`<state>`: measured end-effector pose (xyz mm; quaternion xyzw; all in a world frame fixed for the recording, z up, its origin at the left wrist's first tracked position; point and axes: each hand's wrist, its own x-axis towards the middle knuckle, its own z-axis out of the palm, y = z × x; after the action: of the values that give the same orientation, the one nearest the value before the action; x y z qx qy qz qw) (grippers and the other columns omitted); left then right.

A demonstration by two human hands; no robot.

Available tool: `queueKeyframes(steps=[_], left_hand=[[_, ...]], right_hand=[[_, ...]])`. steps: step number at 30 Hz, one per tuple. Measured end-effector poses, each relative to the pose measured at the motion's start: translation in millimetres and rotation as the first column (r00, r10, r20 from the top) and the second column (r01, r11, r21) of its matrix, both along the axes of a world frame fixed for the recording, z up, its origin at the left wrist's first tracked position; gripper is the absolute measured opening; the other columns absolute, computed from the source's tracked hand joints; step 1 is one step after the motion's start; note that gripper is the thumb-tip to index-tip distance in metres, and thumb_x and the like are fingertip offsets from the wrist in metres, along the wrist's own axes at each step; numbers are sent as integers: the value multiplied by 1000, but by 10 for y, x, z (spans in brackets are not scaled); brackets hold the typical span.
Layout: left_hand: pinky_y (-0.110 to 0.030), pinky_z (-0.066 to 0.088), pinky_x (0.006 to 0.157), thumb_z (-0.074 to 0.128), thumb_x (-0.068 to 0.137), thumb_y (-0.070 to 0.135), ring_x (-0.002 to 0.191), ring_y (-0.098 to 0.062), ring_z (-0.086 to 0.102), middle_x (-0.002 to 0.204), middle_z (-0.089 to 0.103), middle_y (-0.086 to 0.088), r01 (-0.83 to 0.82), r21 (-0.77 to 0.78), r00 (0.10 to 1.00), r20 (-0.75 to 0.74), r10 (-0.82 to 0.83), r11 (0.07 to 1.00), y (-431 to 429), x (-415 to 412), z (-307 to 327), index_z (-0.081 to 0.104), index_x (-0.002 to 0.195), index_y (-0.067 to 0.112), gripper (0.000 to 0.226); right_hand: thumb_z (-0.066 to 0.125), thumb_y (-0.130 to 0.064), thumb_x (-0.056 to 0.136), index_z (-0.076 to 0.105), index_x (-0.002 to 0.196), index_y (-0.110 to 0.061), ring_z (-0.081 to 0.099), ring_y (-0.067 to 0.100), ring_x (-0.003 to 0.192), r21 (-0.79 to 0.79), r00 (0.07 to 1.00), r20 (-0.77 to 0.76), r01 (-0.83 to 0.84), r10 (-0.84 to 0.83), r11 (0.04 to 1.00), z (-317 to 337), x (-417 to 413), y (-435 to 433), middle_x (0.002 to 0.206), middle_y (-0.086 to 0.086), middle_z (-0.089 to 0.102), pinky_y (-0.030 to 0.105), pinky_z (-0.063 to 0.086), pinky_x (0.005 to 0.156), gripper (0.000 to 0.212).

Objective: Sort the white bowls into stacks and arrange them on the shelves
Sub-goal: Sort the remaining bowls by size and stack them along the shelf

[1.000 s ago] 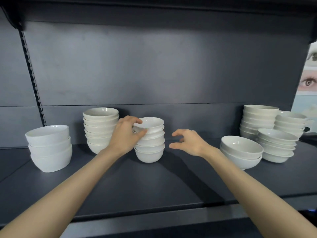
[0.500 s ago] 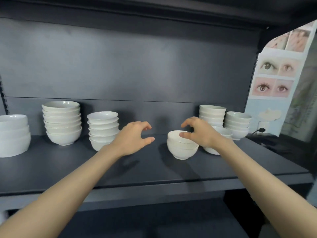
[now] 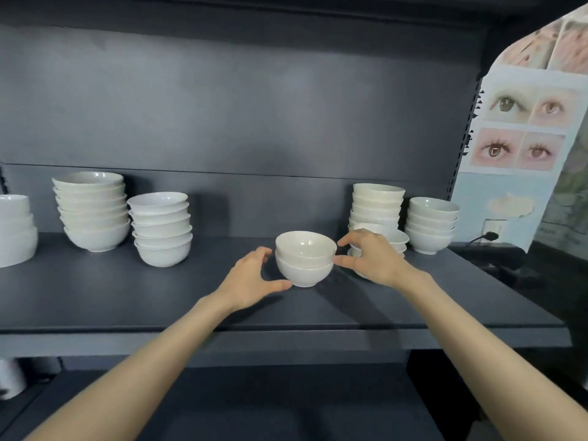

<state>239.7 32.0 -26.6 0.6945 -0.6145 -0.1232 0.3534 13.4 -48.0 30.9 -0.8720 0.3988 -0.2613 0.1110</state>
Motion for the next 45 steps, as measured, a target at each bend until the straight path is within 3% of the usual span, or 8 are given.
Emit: queueKeyframes(steps=[4,9,15,19,22,28,35,45], left_hand=[[-27,39,100,84,68,42,126,-17,48,141,46,-3,16,56,980,-200,-4,998,-205,27,-59,26,147,14,102],[-23,44,97,86,42,48,120,-7,53,126,53,17,151,53,912,-392,-119,987,-408,20,-125,30,142,23,118],[-4,46,72,92,51,19,109,4,53,123,50,18,217,-10,855,-481,-195,976,-519,-47,-126,30,133,25,104],[-5,48,67,88,61,3,104,3,54,120,51,16,203,-47,847,-492,-199,978,-550,-79,-108,33,128,26,89],[-7,49,66,89,60,2,99,4,59,116,57,15,188,-60,842,-504,-193,980,-549,-85,-102,41,123,26,83],[-4,46,58,81,64,-11,72,19,60,73,63,41,140,-111,855,-487,-177,984,-369,-223,6,48,92,35,63],[-16,52,71,95,45,23,99,-1,63,115,62,15,-22,-134,826,-560,-57,991,41,-145,89,47,124,27,93],[-17,53,77,93,41,29,104,-2,63,118,63,12,-206,-186,843,-532,78,961,815,-105,202,48,127,23,98]], right_hand=[[73,-38,81,62,117,-12,48,3,74,80,999,31,-22,20,997,-116,83,-195,94,-7,58,13,34,65,47],[78,-53,67,52,126,-22,56,14,105,234,993,113,-52,26,971,-223,187,-340,116,-4,59,34,47,95,72],[84,-51,59,24,148,-25,49,12,122,362,978,209,-96,20,927,-359,280,-460,139,-10,45,34,41,106,110],[83,-58,50,16,152,-24,43,12,131,438,963,268,-126,4,890,-407,326,-484,148,-11,37,33,37,110,127],[86,-47,60,20,151,-18,42,12,131,464,950,312,-132,-23,876,-435,353,-496,148,-6,39,26,37,104,116],[86,-28,67,35,144,-14,52,9,115,455,912,411,-189,-17,870,-388,351,-448,130,-6,53,17,41,87,93],[87,-30,65,39,140,-20,55,8,115,391,878,467,-314,107,865,-183,438,-195,126,-10,56,24,45,94,89],[82,-24,72,44,134,-20,55,13,112,343,802,530,-499,274,796,-82,665,355,125,-5,56,17,49,77,73]])
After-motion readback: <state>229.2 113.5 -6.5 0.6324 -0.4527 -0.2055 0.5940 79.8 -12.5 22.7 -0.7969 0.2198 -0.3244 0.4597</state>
